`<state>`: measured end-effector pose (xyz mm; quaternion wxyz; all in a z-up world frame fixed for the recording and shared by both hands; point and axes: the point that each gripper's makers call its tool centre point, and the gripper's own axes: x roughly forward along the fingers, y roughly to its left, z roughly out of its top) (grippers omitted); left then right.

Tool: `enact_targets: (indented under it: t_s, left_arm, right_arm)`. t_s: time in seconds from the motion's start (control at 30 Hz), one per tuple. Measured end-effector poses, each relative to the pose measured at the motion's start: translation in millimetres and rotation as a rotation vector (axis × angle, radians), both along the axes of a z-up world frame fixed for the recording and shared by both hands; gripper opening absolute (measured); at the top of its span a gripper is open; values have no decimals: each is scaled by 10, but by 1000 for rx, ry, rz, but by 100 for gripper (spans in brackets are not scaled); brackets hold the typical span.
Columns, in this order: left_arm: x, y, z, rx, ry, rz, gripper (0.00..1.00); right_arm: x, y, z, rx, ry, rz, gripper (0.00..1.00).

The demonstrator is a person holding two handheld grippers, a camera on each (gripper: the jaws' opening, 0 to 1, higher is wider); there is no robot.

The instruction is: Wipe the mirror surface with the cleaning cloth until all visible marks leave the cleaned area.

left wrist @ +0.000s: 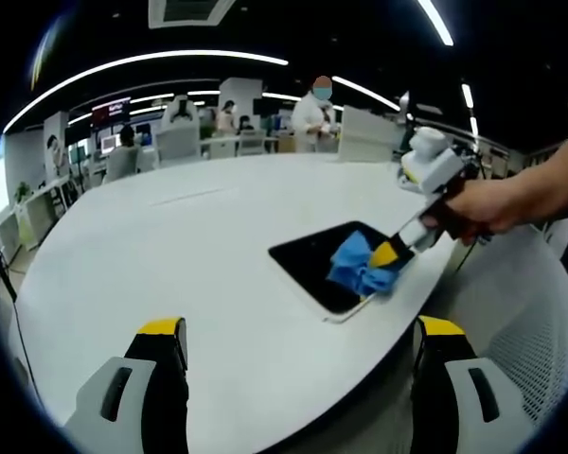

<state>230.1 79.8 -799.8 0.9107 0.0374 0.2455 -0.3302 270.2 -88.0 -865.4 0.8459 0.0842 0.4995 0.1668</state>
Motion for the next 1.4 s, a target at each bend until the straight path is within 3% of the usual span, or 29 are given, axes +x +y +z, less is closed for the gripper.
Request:
enact_targets:
  t_s: [0.77,1.4]
  left_arm:
    - [-43,-61,-4,9,-2,-40,99]
    - [-23,-38,5,-1,-3,-21,99]
  right_arm:
    - [9,350,1,27,-2,7,0]
    - [57,797,6,71,22,27,0]
